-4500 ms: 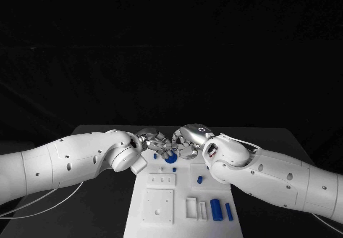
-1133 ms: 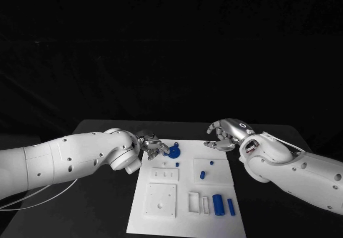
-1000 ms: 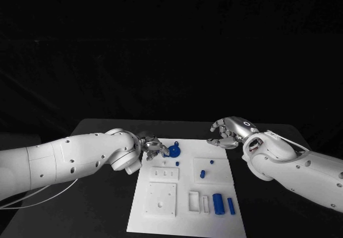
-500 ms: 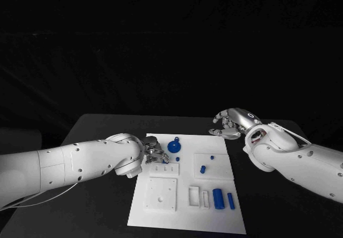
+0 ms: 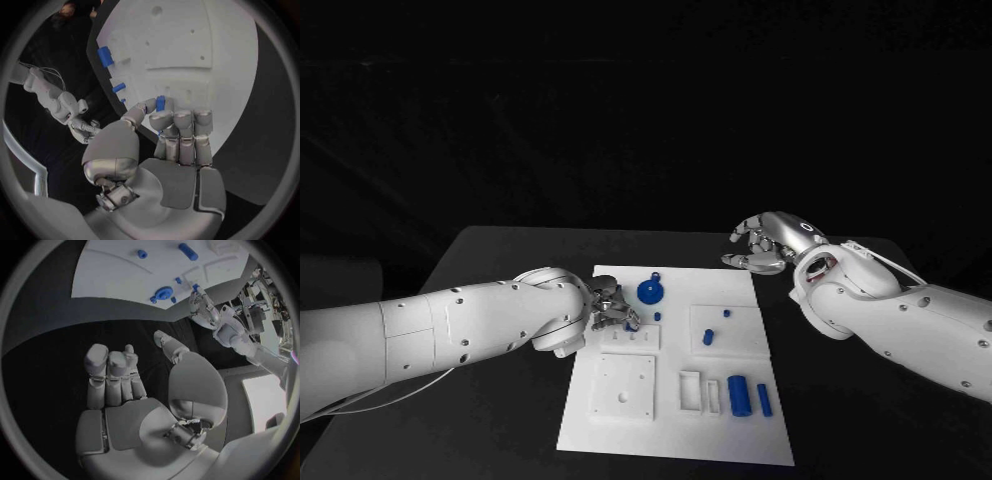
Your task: Assemble the parts on the task board
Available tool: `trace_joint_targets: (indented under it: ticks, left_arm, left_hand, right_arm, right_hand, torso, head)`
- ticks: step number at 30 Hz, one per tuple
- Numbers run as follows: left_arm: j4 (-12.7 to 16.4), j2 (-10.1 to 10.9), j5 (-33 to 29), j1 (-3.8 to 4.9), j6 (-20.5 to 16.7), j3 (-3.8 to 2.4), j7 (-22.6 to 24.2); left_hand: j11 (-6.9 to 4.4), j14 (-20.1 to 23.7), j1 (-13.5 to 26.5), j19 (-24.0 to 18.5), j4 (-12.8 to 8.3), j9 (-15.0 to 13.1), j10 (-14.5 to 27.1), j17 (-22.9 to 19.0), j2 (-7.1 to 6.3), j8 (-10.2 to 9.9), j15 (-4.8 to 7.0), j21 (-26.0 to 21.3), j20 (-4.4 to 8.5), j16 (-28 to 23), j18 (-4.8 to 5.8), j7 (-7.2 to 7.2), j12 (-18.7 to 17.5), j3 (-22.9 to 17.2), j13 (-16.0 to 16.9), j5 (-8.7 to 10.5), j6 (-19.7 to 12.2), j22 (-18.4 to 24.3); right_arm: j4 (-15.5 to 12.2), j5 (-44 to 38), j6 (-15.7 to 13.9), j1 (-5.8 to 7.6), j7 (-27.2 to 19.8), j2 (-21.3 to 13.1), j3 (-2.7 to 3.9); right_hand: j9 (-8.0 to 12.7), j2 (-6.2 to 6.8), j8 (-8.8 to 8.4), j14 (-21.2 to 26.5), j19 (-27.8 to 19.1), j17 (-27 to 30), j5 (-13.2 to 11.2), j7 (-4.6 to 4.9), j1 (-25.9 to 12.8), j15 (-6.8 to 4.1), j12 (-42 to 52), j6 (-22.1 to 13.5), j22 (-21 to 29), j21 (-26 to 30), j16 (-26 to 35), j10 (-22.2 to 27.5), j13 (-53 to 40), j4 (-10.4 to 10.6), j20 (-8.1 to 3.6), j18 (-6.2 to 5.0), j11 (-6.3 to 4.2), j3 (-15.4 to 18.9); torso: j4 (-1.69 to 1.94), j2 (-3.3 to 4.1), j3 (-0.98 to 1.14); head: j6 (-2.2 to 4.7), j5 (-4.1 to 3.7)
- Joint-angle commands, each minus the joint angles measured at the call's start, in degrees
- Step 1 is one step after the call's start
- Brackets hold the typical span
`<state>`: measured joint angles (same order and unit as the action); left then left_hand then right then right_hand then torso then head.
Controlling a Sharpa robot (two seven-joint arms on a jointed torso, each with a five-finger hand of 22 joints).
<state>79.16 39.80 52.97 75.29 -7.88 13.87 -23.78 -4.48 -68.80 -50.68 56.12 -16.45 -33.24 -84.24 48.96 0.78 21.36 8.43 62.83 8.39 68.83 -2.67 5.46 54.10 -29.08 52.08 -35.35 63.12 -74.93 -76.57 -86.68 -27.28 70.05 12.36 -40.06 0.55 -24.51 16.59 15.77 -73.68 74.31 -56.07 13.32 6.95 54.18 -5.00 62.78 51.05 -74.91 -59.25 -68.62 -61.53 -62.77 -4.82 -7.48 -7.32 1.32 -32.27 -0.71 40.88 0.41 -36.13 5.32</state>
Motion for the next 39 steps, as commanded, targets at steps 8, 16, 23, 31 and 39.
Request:
trace_joint_targets:
  ticks: [8,16,23,31,39]
  left_arm:
    - [-0.15,-0.20,1.18,-0.17,2.40,-0.05,-0.21]
    - [-0.09,-0.37,1.27,-0.57,3.47,-0.05,-0.15]
    - [-0.22,-0.35,1.25,-0.62,3.46,-0.05,-0.22]
    - [-0.32,-0.40,1.28,-0.69,3.90,-0.05,-0.31]
    - [-0.60,-0.33,1.84,-0.74,4.83,-0.06,-0.44]
  left_hand:
    - [-2.92,-1.89,0.76,-0.41,-0.17,-18.36,3.16,0.08,1.24,0.40,3.20,0.53,7.32,0.53,-1.05,-6.69,0.44,-0.41,-0.05,-1.23,7.81,-1.12]
    - [-2.97,-1.88,1.19,-0.60,-0.13,-18.53,3.14,0.13,1.40,0.46,2.96,0.79,7.31,0.79,-1.10,-6.76,0.77,-0.42,-0.08,-0.40,8.10,-1.09]
    - [-3.00,-1.92,1.36,-0.66,-0.10,-18.60,3.11,0.16,1.51,0.52,2.86,0.89,7.30,0.93,-1.12,-6.81,0.96,-0.44,-0.06,-0.11,8.29,-1.08]
    - [-3.03,-1.93,1.49,-0.71,-0.08,-18.64,3.12,0.18,1.60,0.52,2.77,0.97,7.30,1.04,-1.13,-6.83,1.10,-0.48,-0.07,0.18,8.36,-1.07]
    - [-3.04,-1.92,1.47,-0.75,-0.12,-18.66,3.14,0.18,1.65,0.51,2.73,1.01,7.30,1.08,-1.16,-6.85,1.16,-0.56,-0.07,0.24,8.38,-1.06]
  right_arm:
    - [-0.03,-0.29,0.09,0.01,-0.30,-0.03,0.03]
    - [0.06,-0.29,0.20,0.01,-0.24,0.08,0.04]
    - [0.13,-0.29,0.25,0.01,-0.21,0.05,0.04]
    - [0.14,-0.29,0.26,0.01,-0.21,0.08,0.04]
    - [0.17,-0.29,0.33,0.01,-0.19,0.06,0.04]
  right_hand:
    - [-0.07,-0.23,0.21,-0.32,-0.12,-0.11,0.47,0.89,0.69,-0.04,0.11,-0.51,0.00,0.25,0.38,0.00,0.12,0.47,-0.18,-7.68,-0.03,-0.01]
    - [-0.07,-0.23,0.21,-0.32,-0.12,-0.12,0.62,0.89,0.75,-0.04,0.12,-0.51,-0.01,0.27,0.41,0.01,0.16,0.58,-0.15,-7.68,-0.03,-0.01]
    - [-0.07,-0.24,0.22,-0.33,-0.12,-0.13,0.77,0.89,0.80,-0.04,0.13,-0.50,-0.02,0.29,0.44,0.02,0.20,0.68,-0.14,-7.68,-0.03,-0.02]
    - [-0.09,-0.23,0.26,-0.34,-0.12,-0.15,0.93,0.88,0.88,-0.04,0.15,-0.44,-0.04,0.30,0.47,0.03,0.24,0.78,-0.12,-7.68,-0.04,-0.02]
    - [-0.10,-0.23,0.28,-0.34,-0.12,-0.16,1.03,0.87,0.92,-0.05,0.16,-0.40,-0.05,0.31,0.49,0.03,0.26,0.85,-0.11,-7.68,-0.04,-0.01]
  torso:
    - [0.02,-0.03,0.07]
    - [-0.02,-0.03,0.08]
    - [-0.02,-0.03,0.07]
    - [0.00,-0.03,0.04]
    - [0.00,-0.05,0.03]
  head:
    - [-0.33,0.18]
    - [-0.33,0.29]
    - [-0.43,0.28]
    - [-0.45,0.32]
    - [-0.57,0.33]
